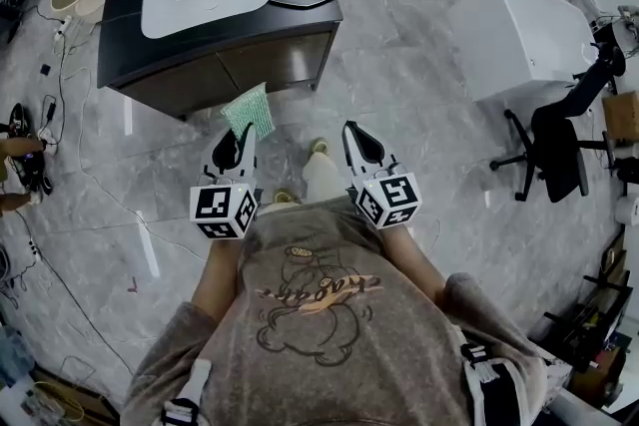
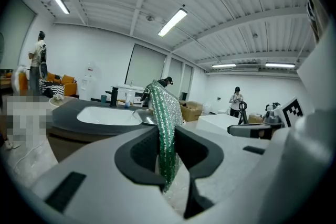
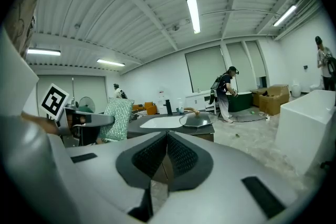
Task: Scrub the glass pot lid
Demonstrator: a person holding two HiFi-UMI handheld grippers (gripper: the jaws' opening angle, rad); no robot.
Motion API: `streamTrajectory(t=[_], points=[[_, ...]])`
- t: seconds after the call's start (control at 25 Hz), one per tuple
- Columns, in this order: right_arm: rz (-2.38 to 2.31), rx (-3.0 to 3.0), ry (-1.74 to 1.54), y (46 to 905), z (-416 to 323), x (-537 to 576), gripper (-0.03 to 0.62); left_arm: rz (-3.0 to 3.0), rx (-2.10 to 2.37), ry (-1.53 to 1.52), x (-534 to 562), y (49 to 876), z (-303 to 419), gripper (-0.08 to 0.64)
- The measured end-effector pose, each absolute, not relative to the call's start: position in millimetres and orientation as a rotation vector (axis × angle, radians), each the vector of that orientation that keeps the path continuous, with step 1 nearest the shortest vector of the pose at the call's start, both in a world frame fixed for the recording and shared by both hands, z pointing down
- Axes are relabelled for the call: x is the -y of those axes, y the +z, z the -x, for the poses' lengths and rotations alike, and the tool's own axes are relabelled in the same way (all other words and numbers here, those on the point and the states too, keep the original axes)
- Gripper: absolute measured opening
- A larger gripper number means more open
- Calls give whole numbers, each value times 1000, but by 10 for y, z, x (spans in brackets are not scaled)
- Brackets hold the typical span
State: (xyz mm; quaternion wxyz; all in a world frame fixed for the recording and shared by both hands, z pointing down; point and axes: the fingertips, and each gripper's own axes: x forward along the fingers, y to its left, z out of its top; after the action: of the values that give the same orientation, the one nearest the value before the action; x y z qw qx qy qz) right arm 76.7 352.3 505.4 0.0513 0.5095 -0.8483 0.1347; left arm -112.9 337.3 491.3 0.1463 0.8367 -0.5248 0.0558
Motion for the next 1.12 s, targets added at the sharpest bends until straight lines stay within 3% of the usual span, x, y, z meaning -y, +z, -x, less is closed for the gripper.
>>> streamTrajectory(t=[0.48, 1.12], points=[[-1582, 2584, 428, 5175, -641, -2936, 28, -2423, 1480, 162, -2769, 4955, 1154, 87], [-1518, 2578, 437, 5131, -946, -1135, 28, -2381, 1485, 167, -1022, 4837, 951, 87]])
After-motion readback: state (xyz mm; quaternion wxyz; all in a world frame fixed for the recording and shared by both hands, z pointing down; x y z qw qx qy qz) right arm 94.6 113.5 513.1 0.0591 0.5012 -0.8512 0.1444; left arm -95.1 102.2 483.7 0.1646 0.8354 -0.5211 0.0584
